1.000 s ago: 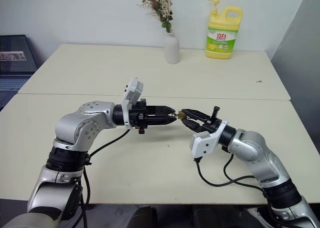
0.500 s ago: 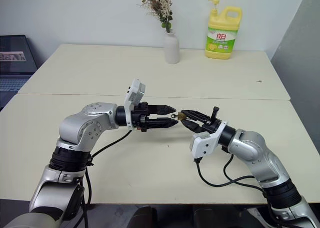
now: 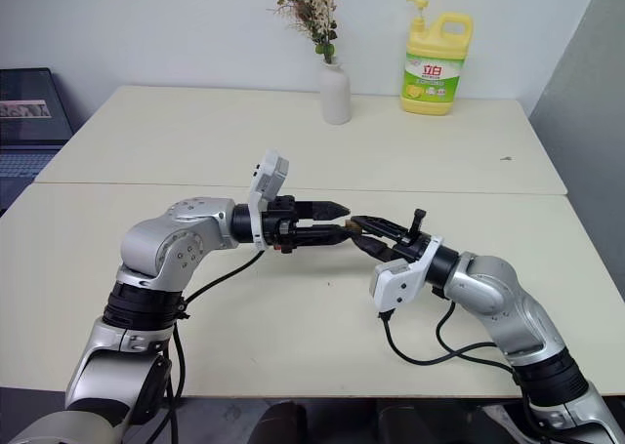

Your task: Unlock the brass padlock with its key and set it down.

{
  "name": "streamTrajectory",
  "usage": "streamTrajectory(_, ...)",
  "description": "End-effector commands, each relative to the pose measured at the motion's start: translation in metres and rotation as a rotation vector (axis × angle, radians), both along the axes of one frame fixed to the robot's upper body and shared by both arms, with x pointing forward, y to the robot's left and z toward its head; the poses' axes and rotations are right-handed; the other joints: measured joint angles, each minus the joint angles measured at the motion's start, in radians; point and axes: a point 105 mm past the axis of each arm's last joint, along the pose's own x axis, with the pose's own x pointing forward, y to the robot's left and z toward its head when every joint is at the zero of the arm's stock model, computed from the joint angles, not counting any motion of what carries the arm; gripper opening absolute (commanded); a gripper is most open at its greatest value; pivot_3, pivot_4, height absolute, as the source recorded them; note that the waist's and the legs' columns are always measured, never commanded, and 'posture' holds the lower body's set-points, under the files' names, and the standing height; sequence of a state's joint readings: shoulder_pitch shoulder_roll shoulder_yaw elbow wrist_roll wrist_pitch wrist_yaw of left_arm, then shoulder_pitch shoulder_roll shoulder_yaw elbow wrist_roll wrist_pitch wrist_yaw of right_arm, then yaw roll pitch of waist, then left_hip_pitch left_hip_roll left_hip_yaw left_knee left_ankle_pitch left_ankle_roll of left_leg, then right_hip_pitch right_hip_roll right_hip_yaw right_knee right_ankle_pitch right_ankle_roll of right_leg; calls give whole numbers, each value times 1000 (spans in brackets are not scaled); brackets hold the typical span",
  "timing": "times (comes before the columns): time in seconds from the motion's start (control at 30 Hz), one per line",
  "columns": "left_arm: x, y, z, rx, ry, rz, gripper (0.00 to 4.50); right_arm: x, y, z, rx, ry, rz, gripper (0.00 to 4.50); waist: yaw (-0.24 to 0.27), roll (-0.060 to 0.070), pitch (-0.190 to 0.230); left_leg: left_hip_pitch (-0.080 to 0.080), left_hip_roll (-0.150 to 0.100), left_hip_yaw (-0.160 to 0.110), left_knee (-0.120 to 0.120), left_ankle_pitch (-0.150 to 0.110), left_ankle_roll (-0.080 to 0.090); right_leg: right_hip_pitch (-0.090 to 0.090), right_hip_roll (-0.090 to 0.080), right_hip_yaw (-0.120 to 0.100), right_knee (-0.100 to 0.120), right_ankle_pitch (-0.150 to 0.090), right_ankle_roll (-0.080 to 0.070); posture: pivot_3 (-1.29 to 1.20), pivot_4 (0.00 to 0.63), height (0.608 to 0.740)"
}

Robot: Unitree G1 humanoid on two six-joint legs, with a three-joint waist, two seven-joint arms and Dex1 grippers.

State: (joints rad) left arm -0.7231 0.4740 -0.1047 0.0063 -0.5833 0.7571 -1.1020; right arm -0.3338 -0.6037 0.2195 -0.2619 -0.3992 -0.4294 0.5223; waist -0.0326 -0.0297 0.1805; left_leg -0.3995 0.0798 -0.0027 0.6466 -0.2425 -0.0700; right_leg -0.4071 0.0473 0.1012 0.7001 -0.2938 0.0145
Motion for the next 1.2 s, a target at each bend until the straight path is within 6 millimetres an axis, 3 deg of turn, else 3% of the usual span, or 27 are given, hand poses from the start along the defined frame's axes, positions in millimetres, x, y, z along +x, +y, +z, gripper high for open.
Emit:
streamTrajectory(0.03,-2,-5,10,-7,-51,-23,2974,-9,7,15,26,-55,48,934,0,0,0,0,0,0,0,0,0,0,0,0,0,0,0,0,150,740)
streamTrajectory(0.27,-4,-7,9,-6,-46,-35,2974,-9,8,15,28,-53,50,934,0,0,0,0,0,0,0,0,0,0,0,0,0,0,0,0,150,740)
streamTrajectory(0.57,-3,-11,8,-11,-51,-35,175,-10,10,15,30,-59,56,934,0,0,0,0,0,0,0,0,0,0,0,0,0,0,0,0,150,740)
streamTrajectory(0.77,-5,-11,4,2,-54,-44,171,-8,8,13,24,-29,40,934,0,0,0,0,0,0,0,0,0,0,0,0,0,0,0,0,150,740)
streamTrajectory(1.07,-1,-2,5,19,-61,-37,171,-1,-36,0,-8,217,-93,4074,1,0,0,0,0,0,0,0,0,0,0,0,0,0,0,0,150,740)
streamTrajectory(1.2,-2,1,5,25,-63,-52,171,-18,-41,7,43,307,-38,4087,1,0,0,0,0,0,0,0,0,0,0,0,0,0,0,0,150,740)
